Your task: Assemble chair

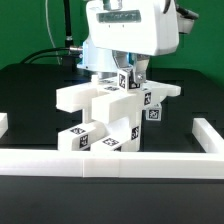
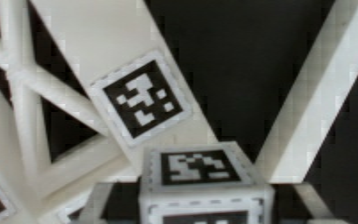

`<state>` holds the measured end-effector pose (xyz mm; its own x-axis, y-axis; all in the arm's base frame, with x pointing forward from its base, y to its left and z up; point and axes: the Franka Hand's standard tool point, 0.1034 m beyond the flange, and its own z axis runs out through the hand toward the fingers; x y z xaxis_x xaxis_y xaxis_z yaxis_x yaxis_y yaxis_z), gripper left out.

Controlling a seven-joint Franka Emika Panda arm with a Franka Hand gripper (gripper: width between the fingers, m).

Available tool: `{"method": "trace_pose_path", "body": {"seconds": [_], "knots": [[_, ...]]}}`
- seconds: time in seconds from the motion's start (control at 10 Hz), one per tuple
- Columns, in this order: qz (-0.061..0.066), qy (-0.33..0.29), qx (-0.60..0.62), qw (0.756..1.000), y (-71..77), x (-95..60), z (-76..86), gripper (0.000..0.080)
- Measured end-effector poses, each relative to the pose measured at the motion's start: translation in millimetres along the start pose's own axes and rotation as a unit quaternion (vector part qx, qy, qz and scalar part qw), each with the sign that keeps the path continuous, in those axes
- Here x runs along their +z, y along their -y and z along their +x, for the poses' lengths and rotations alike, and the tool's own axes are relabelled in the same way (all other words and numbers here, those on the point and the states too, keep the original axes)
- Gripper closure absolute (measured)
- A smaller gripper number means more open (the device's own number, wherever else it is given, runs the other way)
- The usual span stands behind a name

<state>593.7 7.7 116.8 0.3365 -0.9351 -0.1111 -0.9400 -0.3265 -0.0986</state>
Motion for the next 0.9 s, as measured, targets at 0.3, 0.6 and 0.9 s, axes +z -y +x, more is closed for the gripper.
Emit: {"method": "trace_pose_path", "body": {"seconds": [0.3,0.6,0.9], "knots": [[0.000,0.000,0.087,0.996,0.4,-0.2,-0.2,0.0515],[0.001,0.000,0.164,0.987,0.7,-0.2,-0.5,0.0515],[0.001,0.001,0.259,0.966,0.9,-0.3,-0.7,0.0515]]}}
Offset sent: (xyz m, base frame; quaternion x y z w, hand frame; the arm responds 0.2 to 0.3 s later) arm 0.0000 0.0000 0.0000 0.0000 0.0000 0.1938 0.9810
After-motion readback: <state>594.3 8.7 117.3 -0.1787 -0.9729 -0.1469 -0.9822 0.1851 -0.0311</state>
